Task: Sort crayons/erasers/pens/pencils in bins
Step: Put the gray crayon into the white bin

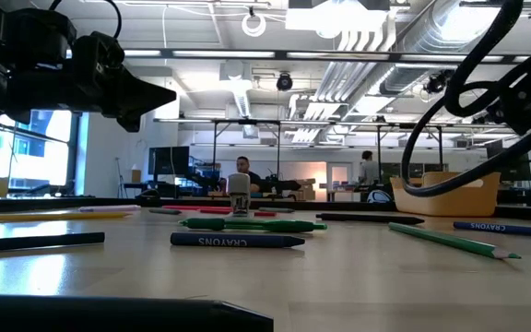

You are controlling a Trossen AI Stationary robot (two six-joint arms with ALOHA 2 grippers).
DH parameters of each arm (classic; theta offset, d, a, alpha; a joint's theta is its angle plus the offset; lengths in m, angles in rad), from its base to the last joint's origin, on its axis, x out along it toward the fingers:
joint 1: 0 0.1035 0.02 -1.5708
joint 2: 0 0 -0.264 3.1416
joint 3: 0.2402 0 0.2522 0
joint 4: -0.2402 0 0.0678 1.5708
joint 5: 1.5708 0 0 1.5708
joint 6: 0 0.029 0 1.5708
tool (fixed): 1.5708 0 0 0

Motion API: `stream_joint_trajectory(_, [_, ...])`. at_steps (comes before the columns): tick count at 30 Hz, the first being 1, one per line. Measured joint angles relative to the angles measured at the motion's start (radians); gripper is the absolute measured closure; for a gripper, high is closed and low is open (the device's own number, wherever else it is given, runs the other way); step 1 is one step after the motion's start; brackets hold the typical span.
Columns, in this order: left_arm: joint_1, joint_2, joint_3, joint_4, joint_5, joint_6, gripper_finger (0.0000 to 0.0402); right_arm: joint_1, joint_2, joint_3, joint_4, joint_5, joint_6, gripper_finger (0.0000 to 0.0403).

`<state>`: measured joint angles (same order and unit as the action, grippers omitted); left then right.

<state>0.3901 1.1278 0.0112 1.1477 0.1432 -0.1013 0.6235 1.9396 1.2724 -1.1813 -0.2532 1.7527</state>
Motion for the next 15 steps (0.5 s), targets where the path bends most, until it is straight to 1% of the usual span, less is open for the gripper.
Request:
stream_joint_trajectory(2, [0.0, 0.0, 0.0, 0.0, 0.0, 0.0, 0.0401, 0.0, 0.0, 0.0, -0.012, 0.006, -0.018, 0.0393])
stream_joint_trajectory(6, [0.0, 0.0, 0.0, 0.0, 0.0, 0.0, 0.0401, 0.006, 0.0, 0.0, -0.015, 0.009, -0.055, 0.0401])
stream_joint_trajectory(9, [0.0, 0.0, 0.0, 0.0, 0.0, 0.0, 0.0401, 0.008, 0.014, 0.03, -0.03, 0.014, -0.091, 0.0402])
stream_joint_trajectory(11, [0.0, 0.0, 0.0, 0.0, 0.0, 0.0, 0.0401, 0.008, 0.045, 0.08, -0.081, 0.015, -0.138, 0.0402])
stream_joint_trajectory(15, [0.0, 0.0, 0.0, 0.0, 0.0, 0.0, 0.0401, 0.007, 0.143, 0.241, -0.218, 0.018, -0.27, 0.0402])
